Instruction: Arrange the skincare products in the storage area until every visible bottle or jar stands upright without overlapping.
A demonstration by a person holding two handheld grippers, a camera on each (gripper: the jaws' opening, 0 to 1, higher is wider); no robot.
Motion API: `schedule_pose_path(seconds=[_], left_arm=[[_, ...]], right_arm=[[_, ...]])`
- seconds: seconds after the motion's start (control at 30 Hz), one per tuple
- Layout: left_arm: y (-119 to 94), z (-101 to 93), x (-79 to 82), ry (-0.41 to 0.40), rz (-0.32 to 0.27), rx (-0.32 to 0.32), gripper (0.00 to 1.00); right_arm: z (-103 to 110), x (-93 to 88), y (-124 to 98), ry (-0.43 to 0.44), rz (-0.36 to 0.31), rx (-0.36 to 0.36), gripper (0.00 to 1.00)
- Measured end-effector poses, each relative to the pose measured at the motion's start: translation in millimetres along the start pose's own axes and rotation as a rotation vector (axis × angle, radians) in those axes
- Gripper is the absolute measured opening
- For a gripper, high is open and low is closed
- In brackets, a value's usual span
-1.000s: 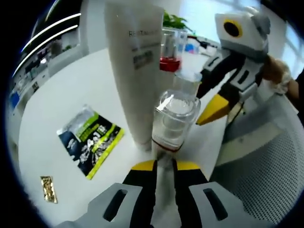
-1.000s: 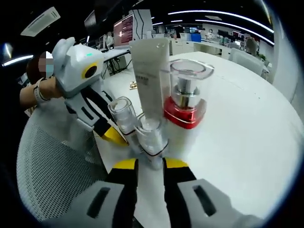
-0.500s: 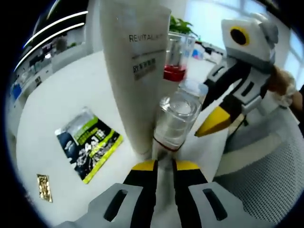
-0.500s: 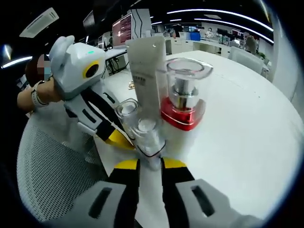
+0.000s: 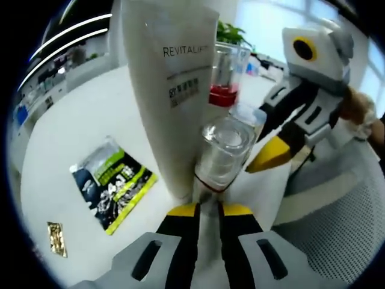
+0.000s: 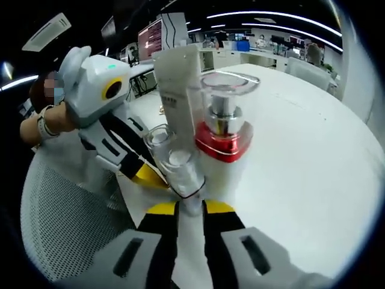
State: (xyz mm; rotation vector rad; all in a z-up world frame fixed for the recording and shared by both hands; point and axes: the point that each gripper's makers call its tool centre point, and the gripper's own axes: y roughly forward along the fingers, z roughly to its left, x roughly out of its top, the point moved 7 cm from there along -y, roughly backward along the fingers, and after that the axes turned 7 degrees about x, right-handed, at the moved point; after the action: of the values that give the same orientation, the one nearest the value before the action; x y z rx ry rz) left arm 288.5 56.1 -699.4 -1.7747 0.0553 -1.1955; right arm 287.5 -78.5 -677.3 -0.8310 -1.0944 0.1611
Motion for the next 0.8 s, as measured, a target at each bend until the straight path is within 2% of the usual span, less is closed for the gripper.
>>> schedule_pose_path(seconds=[0.8], left_arm=[[-3.2, 0.8, 0.1, 0.006, 0.002, 0.007, 0.08]], right_arm=[[2.5, -0.3, -6.5, 0.015, -0.017, -0.017, 0.18]])
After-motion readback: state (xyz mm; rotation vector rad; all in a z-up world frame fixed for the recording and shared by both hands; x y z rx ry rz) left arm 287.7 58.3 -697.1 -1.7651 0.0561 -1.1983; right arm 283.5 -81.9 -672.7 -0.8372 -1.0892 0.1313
